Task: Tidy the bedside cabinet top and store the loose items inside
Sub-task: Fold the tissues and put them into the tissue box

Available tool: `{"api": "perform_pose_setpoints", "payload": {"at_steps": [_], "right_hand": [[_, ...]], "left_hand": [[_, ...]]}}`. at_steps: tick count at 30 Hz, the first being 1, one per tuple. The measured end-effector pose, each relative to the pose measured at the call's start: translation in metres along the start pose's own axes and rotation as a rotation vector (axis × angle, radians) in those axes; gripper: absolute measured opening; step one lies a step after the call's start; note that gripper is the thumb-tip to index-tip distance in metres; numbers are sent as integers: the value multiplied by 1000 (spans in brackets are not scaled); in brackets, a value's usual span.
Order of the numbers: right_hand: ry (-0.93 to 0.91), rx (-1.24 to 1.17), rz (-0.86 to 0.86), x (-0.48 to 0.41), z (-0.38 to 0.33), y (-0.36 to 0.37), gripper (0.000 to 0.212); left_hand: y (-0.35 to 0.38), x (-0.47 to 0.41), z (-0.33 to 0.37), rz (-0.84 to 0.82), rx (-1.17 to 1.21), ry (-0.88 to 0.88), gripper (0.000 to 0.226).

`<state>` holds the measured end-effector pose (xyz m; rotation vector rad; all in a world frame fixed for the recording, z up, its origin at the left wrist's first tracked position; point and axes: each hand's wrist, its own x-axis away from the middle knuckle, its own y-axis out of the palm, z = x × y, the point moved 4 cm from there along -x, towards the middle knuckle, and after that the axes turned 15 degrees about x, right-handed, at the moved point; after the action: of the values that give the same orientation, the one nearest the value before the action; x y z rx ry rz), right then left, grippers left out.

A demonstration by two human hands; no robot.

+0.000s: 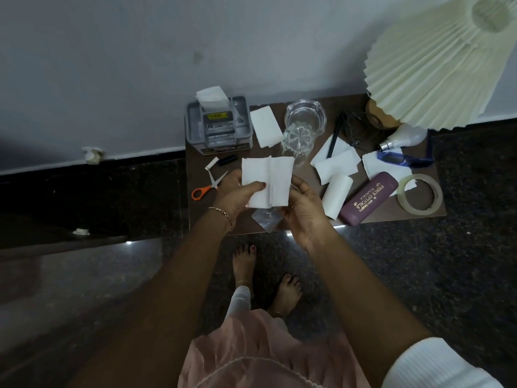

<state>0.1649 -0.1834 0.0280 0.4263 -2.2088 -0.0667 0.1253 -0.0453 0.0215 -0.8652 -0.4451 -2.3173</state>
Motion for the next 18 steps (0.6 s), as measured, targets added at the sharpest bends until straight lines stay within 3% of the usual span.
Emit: {"api": "perform_pose_setpoints", "payload": {"at_steps": [6, 11, 18], "right_hand": [[98, -69, -17, -8, -3, 23, 44], [-32, 152, 99, -18, -9, 39, 17], [-222, 400, 265, -28, -20, 46, 20]], "left_hand": [[-17, 0, 17, -29, 161, -47, 21], [-33, -4, 24, 4, 157, 6, 33], [-48, -13, 26, 10, 220, -22, 28]]}}
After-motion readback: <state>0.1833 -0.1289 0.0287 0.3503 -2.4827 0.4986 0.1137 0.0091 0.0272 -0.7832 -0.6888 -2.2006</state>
